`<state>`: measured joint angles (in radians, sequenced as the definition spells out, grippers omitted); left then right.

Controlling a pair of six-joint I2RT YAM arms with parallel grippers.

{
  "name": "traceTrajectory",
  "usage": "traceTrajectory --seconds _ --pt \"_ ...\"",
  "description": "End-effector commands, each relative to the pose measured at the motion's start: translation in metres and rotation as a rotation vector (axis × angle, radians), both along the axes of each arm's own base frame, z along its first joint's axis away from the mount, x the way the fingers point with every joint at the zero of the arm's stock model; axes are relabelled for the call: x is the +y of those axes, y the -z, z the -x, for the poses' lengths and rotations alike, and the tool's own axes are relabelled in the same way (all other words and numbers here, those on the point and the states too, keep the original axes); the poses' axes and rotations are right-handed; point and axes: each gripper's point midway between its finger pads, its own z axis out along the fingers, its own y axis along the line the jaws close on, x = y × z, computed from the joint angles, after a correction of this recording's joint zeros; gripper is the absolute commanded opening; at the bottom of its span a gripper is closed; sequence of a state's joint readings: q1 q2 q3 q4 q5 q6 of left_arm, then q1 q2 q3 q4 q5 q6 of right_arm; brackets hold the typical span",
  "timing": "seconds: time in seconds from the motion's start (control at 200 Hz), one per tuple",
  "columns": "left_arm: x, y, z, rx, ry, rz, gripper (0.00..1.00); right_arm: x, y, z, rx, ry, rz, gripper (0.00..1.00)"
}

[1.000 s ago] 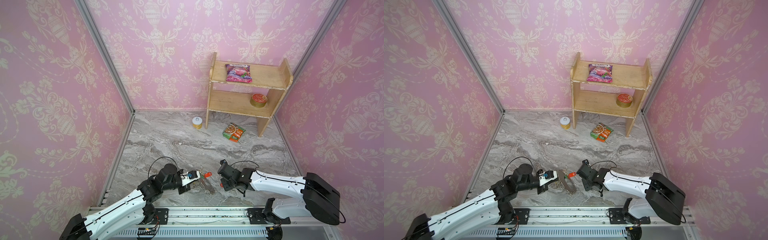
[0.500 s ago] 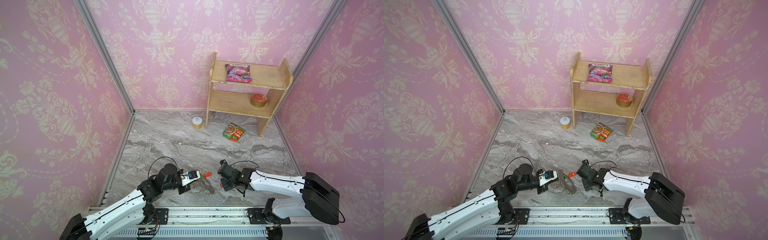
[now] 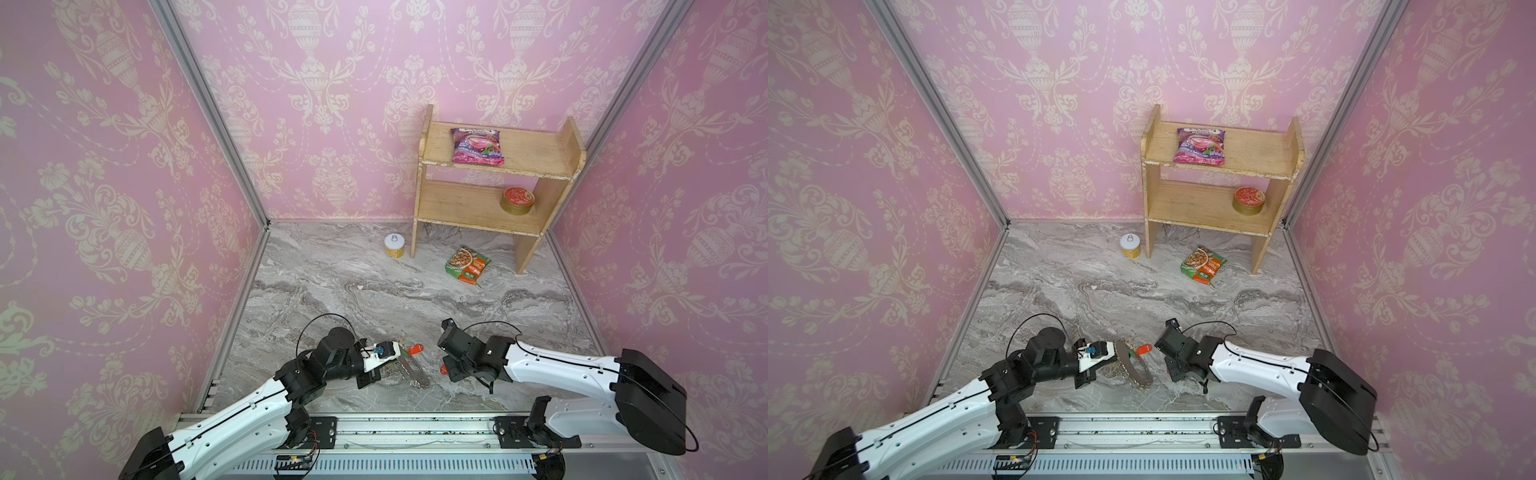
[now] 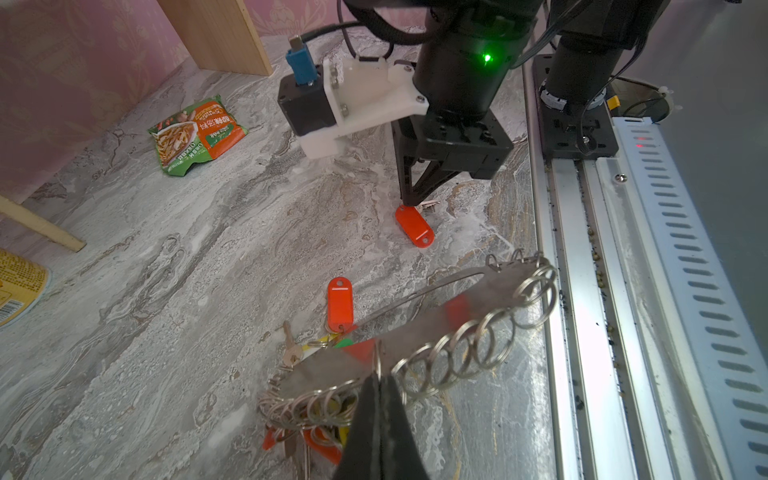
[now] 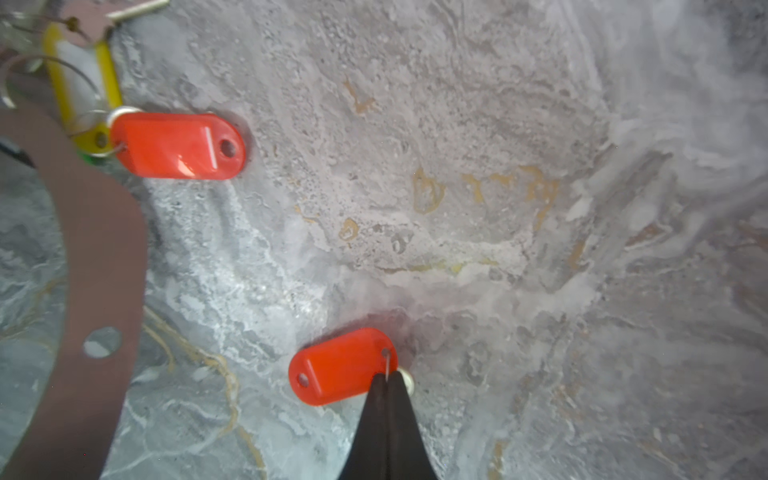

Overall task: Put the keys on the keyring
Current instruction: 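Lift the red-tagged key with the right gripper to the plate's rings beside the left gripper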

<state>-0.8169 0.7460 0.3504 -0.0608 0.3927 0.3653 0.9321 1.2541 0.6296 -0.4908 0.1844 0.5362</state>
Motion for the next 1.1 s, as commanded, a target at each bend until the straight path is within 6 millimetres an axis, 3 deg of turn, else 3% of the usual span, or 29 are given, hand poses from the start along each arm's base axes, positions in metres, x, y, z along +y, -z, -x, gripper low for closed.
traceTrajectory --seconds 0.0,0.325,0.525,0.701,1.096 --pt "-0.006 -0.016 -0.003 -0.067 0.013 0.037 0.00 0.012 -0.036 -0.007 -0.054 -0.121 -0.094 0.00" --pt "-0.019 -0.040 -0.016 -0.208 0.079 0.007 0.00 0.044 -0.137 -0.005 -0.167 -0.542 -0.298 0.00" --pt "-0.039 -0.046 -0.022 -0.257 0.171 0.005 0.00 0.044 -0.162 -0.002 -0.178 -0.707 -0.267 0.00" --pt "-0.055 -0.045 -0.036 -0.311 0.203 0.026 0.00 0.039 -0.163 -0.012 -0.193 -0.763 -0.245 0.00" --pt "-0.079 -0.024 -0.050 -0.249 0.213 0.090 0.00 0.044 -0.132 -0.018 -0.178 -0.751 -0.303 0.00"
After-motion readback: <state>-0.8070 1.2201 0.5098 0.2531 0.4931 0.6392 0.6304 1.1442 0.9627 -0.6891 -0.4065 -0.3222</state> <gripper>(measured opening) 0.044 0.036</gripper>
